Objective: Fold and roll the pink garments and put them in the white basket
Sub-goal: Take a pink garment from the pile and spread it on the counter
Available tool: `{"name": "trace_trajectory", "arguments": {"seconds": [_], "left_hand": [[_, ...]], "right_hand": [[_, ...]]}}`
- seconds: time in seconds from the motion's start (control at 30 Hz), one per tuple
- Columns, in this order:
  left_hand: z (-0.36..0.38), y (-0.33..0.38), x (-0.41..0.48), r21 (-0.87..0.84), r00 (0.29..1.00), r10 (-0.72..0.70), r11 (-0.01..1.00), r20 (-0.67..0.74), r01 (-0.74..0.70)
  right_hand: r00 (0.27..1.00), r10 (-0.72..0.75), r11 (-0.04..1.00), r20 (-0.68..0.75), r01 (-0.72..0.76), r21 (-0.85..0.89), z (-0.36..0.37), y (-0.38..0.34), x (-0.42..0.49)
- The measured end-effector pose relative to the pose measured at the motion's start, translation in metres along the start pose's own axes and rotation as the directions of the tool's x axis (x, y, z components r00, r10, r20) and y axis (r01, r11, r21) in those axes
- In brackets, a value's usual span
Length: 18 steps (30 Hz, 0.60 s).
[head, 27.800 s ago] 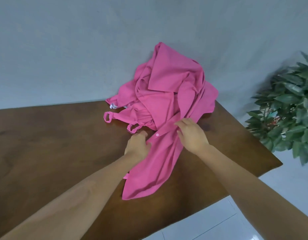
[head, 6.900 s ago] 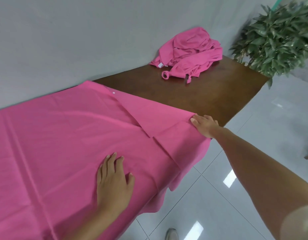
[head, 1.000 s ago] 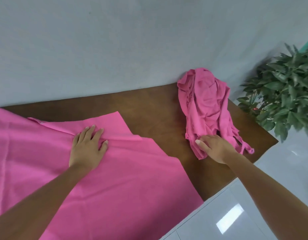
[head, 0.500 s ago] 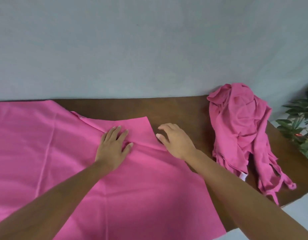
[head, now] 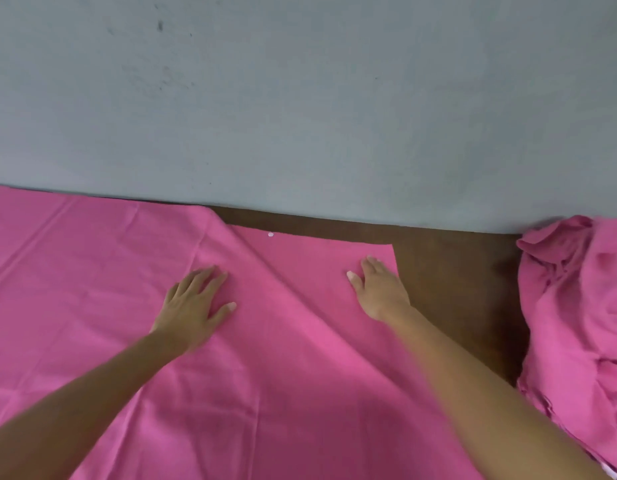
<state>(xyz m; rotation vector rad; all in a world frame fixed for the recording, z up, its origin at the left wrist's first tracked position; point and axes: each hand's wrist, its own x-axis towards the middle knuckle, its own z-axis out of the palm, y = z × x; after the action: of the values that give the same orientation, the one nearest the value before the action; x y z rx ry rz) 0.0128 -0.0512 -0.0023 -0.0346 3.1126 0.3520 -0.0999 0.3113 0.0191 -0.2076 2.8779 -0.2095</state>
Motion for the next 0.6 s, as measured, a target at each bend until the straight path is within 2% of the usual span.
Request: {"name": "trace_trajectory", "arguments": {"seconds": [0.17,0.37,0.6], "left_hand": [[0.007,0.005,0.005,-0.014,0.999,-0.043,0.999,0.008,0.043],[0.012,0.007,0.004,0.003,0.998,-0.062,0.998,-0.023,0.062],[0.009,0.016,0.008,0.007,0.995,-0.095,0.995,0.005,0.095]], "right_hand": [[1.0,0.027,0.999,0.008,-0.027,-0.041,-0.01,0.031,0.035],[1.0,0.003,0.999,-0.01,-0.003,-0.054,-0.014,0.049,0.06],[1.0,-0.03,0.998,-0.006,0.03,-0.054,-0.017,0.06,0.071]]}}
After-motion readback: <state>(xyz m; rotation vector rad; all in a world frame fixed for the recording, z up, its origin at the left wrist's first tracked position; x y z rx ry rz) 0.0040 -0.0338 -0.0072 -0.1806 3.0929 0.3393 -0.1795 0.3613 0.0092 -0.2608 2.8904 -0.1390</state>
